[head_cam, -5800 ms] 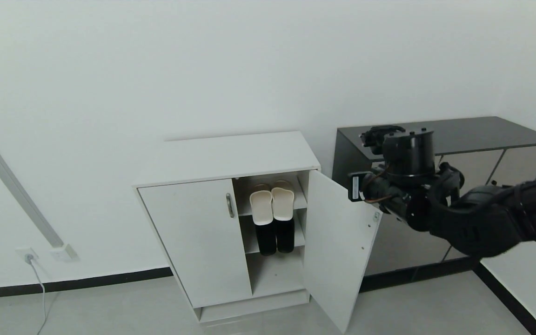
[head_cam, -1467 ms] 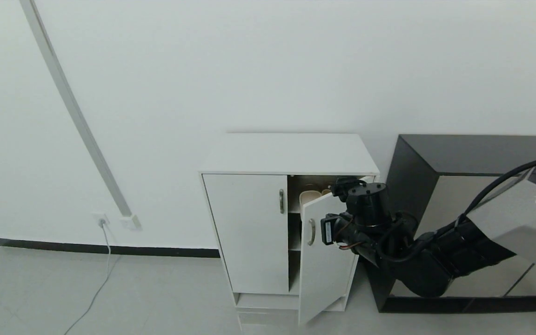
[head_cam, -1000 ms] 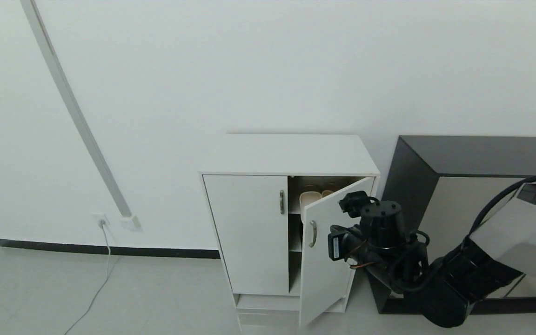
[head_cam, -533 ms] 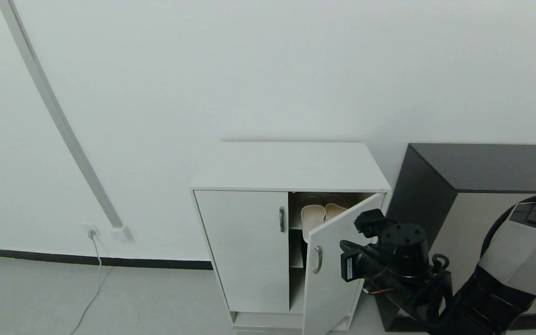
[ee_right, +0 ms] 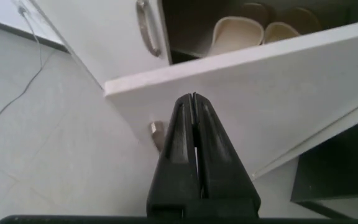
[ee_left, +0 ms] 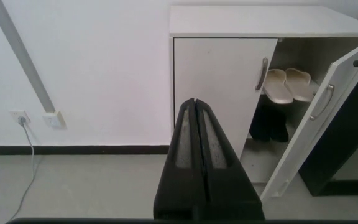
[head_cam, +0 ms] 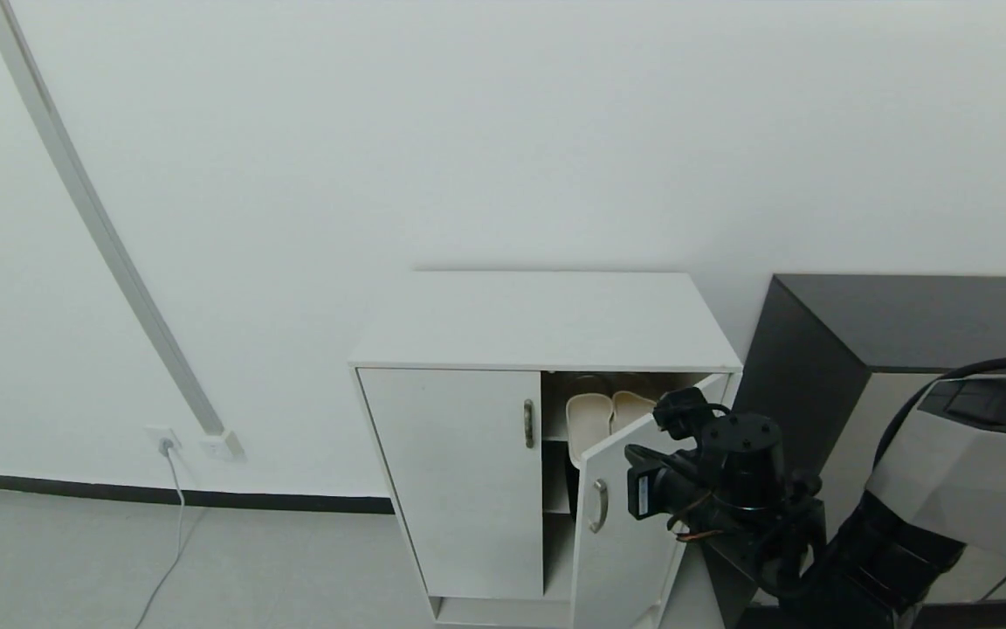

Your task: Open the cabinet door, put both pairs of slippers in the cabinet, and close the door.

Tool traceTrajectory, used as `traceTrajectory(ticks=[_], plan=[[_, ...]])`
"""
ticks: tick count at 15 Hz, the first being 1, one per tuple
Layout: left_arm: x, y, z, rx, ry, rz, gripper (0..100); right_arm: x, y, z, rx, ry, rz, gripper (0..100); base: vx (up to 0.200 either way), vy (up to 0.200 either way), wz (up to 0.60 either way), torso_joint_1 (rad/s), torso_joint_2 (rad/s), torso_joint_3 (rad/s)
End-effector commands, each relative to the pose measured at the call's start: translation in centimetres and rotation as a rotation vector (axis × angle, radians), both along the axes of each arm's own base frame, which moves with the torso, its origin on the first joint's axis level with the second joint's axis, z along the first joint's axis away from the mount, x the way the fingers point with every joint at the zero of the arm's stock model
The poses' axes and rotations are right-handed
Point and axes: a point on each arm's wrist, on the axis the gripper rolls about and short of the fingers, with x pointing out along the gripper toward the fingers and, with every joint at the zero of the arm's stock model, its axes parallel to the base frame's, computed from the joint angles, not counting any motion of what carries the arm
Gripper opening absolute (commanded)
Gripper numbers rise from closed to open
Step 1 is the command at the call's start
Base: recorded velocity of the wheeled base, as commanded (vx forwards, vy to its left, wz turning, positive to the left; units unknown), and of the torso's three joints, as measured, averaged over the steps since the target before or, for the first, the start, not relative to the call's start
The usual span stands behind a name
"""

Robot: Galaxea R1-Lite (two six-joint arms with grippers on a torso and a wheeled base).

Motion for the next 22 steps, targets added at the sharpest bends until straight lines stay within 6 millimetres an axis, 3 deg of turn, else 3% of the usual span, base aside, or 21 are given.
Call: traceTrajectory(ticks=[1, 4, 9, 15, 22], plan=[[0.0, 0.0, 0.0, 0.000, 0.001, 0.001, 0, 0.8, 0.6, -1.1, -0.010, 0.010, -0.001, 0, 0.000, 0.000, 0.00, 0.000, 0.00, 0.000], [0.0, 0.0, 0.0, 0.000, 0.001, 0.001, 0, 2.9, 1.5, -2.0, 0.001, -0.002, -0.012, 0, 0.000, 0.000, 0.00, 0.000, 0.00, 0.000], [0.0, 0.0, 0.0, 0.000, 0.001, 0.002, 0, 6.3, 2.2, -1.8, -0.003, 0.006, -0.044, 0, 0.000, 0.000, 0.00, 0.000, 0.00, 0.000], [0.0, 0.0, 0.0, 0.001, 0.001, 0.002, 0, 8.6, 2.7, -2.6, -0.044, -0.012, -0.052, 0, 0.000, 0.000, 0.00, 0.000, 0.00, 0.000], [0.0, 0.0, 0.0, 0.000, 0.001, 0.002, 0, 11.4, 2.8, -2.2, -0.039, -0.015, -0.084, 0, 0.000, 0.000, 0.00, 0.000, 0.00, 0.000]])
